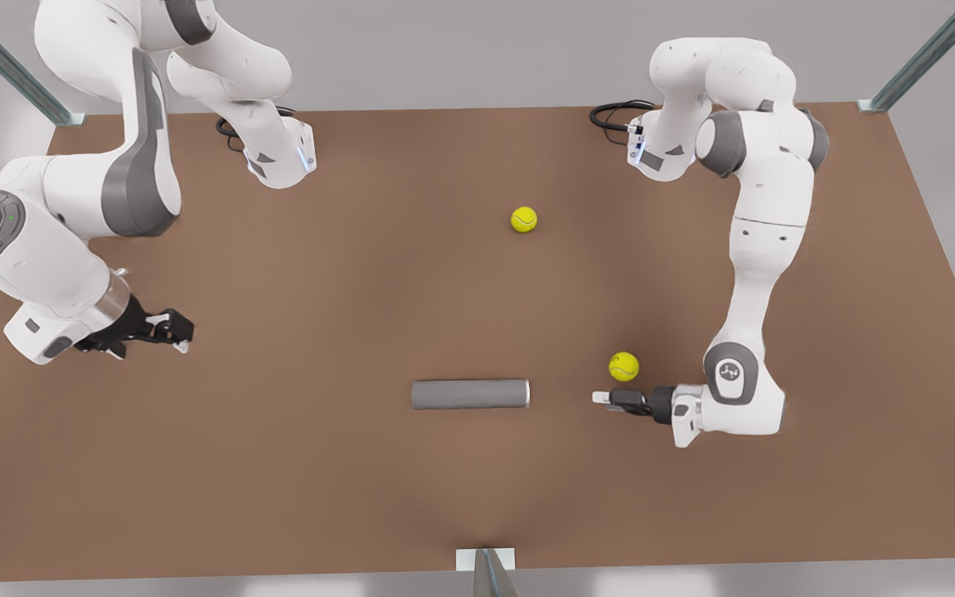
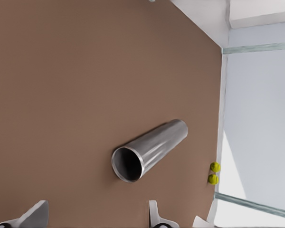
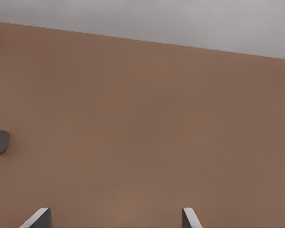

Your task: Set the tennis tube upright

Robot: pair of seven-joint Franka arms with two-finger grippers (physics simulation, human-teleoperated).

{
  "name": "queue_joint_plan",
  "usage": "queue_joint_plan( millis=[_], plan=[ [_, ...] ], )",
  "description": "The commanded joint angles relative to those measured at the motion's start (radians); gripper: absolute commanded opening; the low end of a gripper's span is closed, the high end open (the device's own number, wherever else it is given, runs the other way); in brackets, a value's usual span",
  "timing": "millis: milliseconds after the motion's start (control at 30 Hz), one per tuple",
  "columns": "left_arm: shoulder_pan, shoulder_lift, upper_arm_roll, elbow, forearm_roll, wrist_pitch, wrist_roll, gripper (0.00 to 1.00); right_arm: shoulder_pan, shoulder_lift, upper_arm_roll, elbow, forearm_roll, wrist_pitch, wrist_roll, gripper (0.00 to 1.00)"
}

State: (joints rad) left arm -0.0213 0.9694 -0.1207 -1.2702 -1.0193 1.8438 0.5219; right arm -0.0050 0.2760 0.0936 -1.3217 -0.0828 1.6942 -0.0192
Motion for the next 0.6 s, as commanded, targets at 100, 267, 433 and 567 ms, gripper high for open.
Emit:
queue_joint_plan(
  millis=[100,267,433,567],
  plan=[
    [-0.037,-0.011,0.000,-0.103,-0.156,0.040,-0.008,1.00,0.004,-0.001,0.002,0.001,-0.003,-0.002,0.002,1.00],
    [-0.089,-0.049,0.000,-0.210,-0.334,0.166,-0.013,1.00,-0.009,-0.001,0.000,-0.001,-0.003,-0.007,0.002,1.00],
    [-0.103,-0.047,-0.023,-0.210,-0.351,0.167,-0.005,1.00,0.004,-0.001,0.003,-0.002,-0.003,-0.013,0.005,1.00],
    [-0.104,-0.041,-0.056,-0.209,-0.346,0.195,-0.005,1.00,-0.007,-0.001,0.003,-0.002,-0.005,-0.013,0.004,1.00]
  ],
)
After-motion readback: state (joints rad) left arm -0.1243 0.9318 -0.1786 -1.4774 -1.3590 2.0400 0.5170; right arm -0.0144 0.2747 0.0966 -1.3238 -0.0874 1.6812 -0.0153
